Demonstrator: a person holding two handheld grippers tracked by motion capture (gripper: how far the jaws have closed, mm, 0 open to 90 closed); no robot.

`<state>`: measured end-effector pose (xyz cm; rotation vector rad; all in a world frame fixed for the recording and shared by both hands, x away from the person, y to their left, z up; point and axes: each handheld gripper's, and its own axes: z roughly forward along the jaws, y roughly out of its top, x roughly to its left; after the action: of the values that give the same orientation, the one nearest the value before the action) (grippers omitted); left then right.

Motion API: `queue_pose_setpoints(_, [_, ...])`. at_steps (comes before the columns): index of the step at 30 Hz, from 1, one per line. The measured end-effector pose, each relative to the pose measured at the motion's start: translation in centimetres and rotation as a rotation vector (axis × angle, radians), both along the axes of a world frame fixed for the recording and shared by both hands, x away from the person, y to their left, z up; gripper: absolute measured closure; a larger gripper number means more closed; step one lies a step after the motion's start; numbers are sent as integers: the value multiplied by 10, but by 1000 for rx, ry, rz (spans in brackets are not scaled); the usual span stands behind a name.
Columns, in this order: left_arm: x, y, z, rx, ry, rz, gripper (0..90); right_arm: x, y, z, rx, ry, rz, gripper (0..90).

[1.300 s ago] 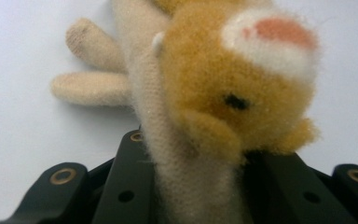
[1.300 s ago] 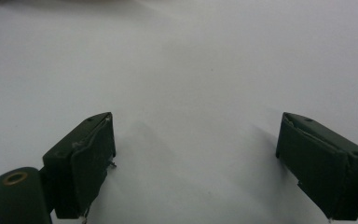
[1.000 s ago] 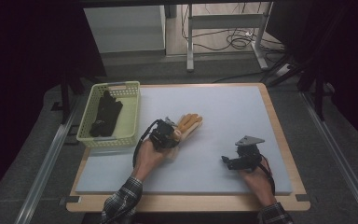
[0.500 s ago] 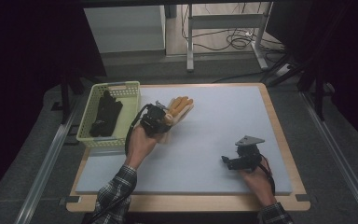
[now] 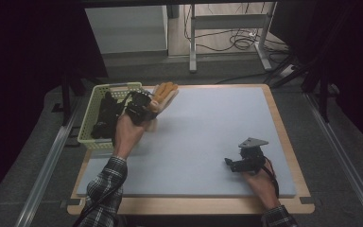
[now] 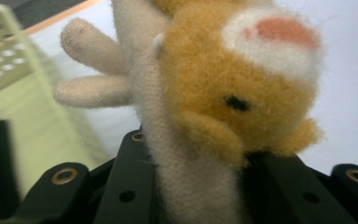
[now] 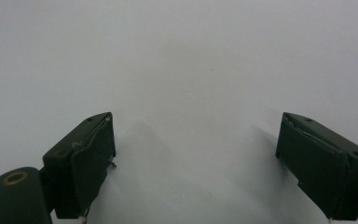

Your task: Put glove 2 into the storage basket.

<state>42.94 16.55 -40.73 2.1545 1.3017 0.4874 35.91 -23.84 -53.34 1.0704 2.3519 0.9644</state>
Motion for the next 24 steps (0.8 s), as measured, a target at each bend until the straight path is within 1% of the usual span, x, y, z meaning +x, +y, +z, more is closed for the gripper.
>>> queue_pose_setpoints(3, [3, 16, 3, 3, -4, 47, 727, 0, 0, 0, 2, -1, 0, 113])
queue_pose_setpoints(6, [5, 34, 4, 7, 0, 96, 726, 0, 0, 0, 2, -1, 0, 113])
queue_pose_setpoints(11, [9, 64, 2, 8, 6, 176, 724, 0, 0, 0, 2, -2, 0, 113])
queue_pose_setpoints(12, [9, 68, 1, 9, 10, 185, 723, 0, 0, 0, 2, -1, 0, 113])
queue_pose_setpoints(16, [13, 86, -8, 9, 25, 237, 723, 0, 0, 0, 2, -2, 0, 113])
queue_pose_setpoints(17, [14, 89, -11, 6, 30, 249, 722, 0, 0, 0, 2, -2, 0, 113])
queue_pose_setpoints(22, [21, 103, -28, 32, 66, 293, 719, 0, 0, 0, 2, -1, 0, 113])
queue_pose_setpoints(24, [24, 108, -35, 32, 78, 309, 718, 0, 0, 0, 2, -1, 0, 113])
